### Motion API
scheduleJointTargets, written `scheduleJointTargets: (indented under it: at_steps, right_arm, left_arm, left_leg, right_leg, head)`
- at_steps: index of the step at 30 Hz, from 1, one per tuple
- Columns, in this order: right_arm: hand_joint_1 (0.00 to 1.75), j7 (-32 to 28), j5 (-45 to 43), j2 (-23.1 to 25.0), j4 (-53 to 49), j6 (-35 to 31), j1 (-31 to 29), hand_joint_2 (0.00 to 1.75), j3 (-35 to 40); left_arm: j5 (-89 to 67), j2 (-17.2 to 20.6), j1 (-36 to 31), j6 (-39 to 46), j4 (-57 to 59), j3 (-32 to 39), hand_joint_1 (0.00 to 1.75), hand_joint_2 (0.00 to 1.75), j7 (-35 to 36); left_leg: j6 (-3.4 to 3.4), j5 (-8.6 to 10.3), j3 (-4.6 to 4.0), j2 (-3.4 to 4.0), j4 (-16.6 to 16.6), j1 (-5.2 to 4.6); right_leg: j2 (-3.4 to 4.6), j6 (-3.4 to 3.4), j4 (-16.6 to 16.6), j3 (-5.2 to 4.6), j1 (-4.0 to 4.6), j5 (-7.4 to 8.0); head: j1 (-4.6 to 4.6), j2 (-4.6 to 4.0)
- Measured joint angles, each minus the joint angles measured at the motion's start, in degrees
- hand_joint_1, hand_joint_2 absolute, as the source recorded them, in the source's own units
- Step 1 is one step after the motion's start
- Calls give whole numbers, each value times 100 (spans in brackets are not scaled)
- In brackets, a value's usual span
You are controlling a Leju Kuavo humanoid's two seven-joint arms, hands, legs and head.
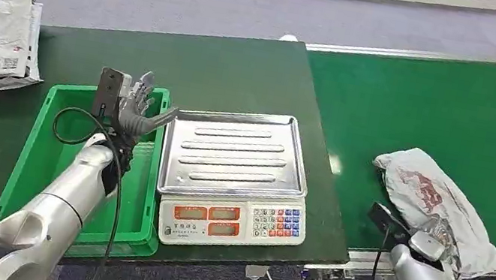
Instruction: Moved the parcel from conveyor to table for the left to box.
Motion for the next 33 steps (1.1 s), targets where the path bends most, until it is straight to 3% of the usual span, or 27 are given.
scheduleJointTargets:
  at_steps: [8, 26, 33]
  right_arm:
    - [175, -516, 87, 87, 0, 172, 116, 175, -269]
    - [175, -773, 96, 212, 0, 114, 246, 175, -585]
    - [175, -1393, 126, 326, -39, -928, 320, 175, -618]
  left_arm:
    - [-2, 46, 46, 7, 2, 66, 0, 175, -9]
    - [-33, 42, 73, -26, 13, 76, 0, 175, 18]
    - [-20, 48, 86, -35, 13, 76, 0, 175, -22]
  left_leg:
    - [0, 0, 1, 2, 0, 1]
    - [-6, -3, 6, 5, 0, 9]
    - [-6, -3, 2, 7, 0, 14]
  right_leg:
    - [4, 0, 0, 1, 1, 0]
    - [4, -6, -2, 5, 23, -4]
    - [4, -5, 1, 7, 15, -2]
  head:
    - [0, 0]
    - [0, 0]
    - [0, 0]
